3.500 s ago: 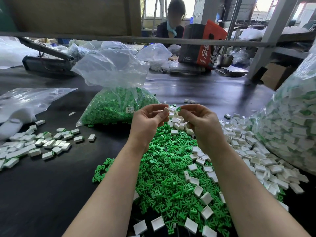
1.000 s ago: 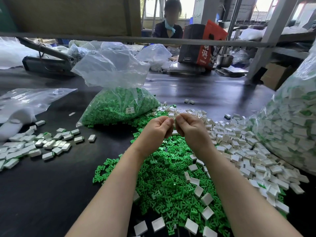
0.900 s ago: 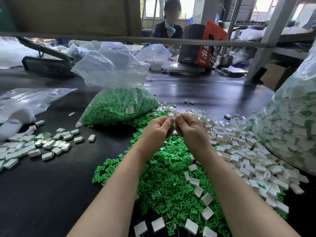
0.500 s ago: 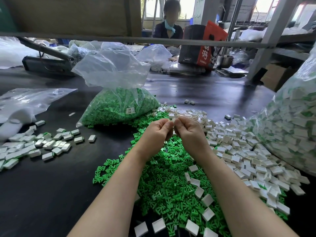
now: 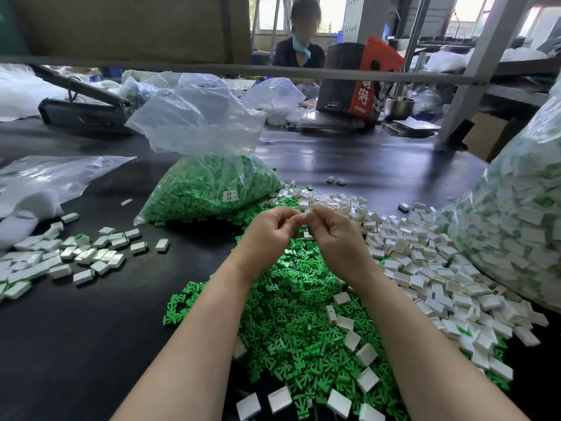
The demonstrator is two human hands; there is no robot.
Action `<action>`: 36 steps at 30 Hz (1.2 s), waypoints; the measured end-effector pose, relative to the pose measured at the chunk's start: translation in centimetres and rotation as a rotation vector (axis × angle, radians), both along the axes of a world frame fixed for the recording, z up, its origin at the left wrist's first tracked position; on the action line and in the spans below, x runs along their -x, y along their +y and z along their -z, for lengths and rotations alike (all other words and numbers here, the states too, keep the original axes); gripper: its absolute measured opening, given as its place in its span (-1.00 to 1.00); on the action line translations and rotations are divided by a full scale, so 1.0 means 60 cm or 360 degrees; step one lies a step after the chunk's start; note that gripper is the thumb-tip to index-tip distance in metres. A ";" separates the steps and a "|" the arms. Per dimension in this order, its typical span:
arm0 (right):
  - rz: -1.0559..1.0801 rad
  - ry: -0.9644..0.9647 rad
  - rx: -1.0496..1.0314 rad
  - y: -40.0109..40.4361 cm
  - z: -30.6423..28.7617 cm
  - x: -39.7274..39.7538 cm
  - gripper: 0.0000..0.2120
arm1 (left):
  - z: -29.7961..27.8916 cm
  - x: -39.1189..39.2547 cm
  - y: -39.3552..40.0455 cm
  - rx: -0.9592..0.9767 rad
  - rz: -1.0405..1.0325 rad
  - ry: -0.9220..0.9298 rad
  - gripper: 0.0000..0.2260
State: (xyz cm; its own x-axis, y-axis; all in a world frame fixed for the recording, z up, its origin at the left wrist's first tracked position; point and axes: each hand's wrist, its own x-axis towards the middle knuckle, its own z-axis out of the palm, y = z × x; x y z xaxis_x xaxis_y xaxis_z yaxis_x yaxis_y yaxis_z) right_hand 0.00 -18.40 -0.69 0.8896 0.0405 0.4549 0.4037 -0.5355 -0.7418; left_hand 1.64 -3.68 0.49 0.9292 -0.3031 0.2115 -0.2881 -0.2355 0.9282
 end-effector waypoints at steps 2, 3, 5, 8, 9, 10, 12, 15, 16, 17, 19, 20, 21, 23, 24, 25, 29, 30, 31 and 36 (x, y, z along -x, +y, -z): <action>-0.0035 0.0012 -0.0035 0.000 -0.002 -0.002 -0.73 | -0.003 -0.002 0.003 0.0059 -0.0037 -0.0052 -0.92; -0.0064 0.0038 -0.0085 0.000 -0.003 -0.003 -0.73 | -0.005 -0.004 0.005 0.0082 -0.0044 -0.0069 -0.93; -0.0137 0.0115 -0.0259 -0.001 -0.007 -0.005 -0.69 | -0.007 -0.004 0.007 0.0138 -0.0039 -0.0058 -0.93; -0.0215 0.0353 -0.0585 0.000 -0.012 -0.005 -0.55 | -0.010 -0.002 0.007 0.0254 -0.0052 -0.0042 -0.92; -0.0224 0.0467 -0.0650 0.000 -0.013 -0.004 -0.49 | -0.011 0.000 0.004 0.0257 -0.0072 -0.0062 -0.91; -0.0232 0.0573 -0.0665 -0.001 -0.013 -0.004 -0.43 | -0.012 0.001 0.002 0.0231 -0.0101 -0.0093 -0.91; -0.0293 0.0722 -0.0633 0.000 -0.010 -0.005 -0.34 | -0.014 0.004 -0.003 0.0178 -0.0153 -0.0152 -0.91; -0.0477 0.0798 -0.0837 0.003 -0.005 -0.007 -0.38 | -0.015 0.006 -0.009 0.0192 -0.0172 -0.0147 -0.86; -0.0530 0.0803 -0.0926 0.003 -0.004 -0.007 -0.41 | -0.014 0.006 -0.010 0.0202 -0.0174 -0.0139 -0.85; -0.0558 0.0808 -0.0996 0.003 -0.003 -0.008 -0.44 | -0.015 0.007 -0.011 0.0205 -0.0174 -0.0135 -0.86; -0.0570 0.0815 -0.1088 0.001 0.000 -0.009 -0.48 | -0.016 0.009 -0.013 0.0205 -0.0163 -0.0120 -0.92; -0.0567 0.0813 -0.1111 0.000 0.001 -0.010 -0.49 | -0.016 0.009 -0.015 0.0222 -0.0150 -0.0109 -0.91; -0.0567 0.0812 -0.1121 0.000 0.002 -0.010 -0.51 | -0.015 0.010 -0.017 0.0255 -0.0134 -0.0087 -0.86; -0.0574 0.0816 -0.1151 0.002 0.003 -0.012 -0.54 | -0.014 0.012 -0.022 0.0324 -0.0163 -0.0022 -0.83; -0.0579 0.0811 -0.1171 0.004 0.004 -0.013 -0.55 | -0.013 0.011 -0.024 0.0346 -0.0196 0.0013 -0.84; -0.0581 0.0797 -0.1182 0.006 0.004 -0.014 -0.55 | -0.013 0.011 -0.025 0.0372 -0.0218 0.0039 -0.84; -0.0548 0.0721 -0.1207 0.013 0.007 -0.013 -0.48 | -0.017 0.017 -0.033 0.0464 -0.0237 0.0079 -0.92; -0.0535 0.0702 -0.1216 0.014 0.007 -0.012 -0.46 | -0.019 0.019 -0.036 0.0490 -0.0238 0.0094 -0.91; -0.0526 0.0686 -0.1231 0.015 0.007 -0.011 -0.46 | -0.020 0.020 -0.039 0.0516 -0.0245 0.0115 -0.89; -0.0535 0.0676 -0.1221 0.015 0.003 -0.004 -0.44 | -0.017 0.021 -0.044 0.0547 -0.0256 0.0150 -0.89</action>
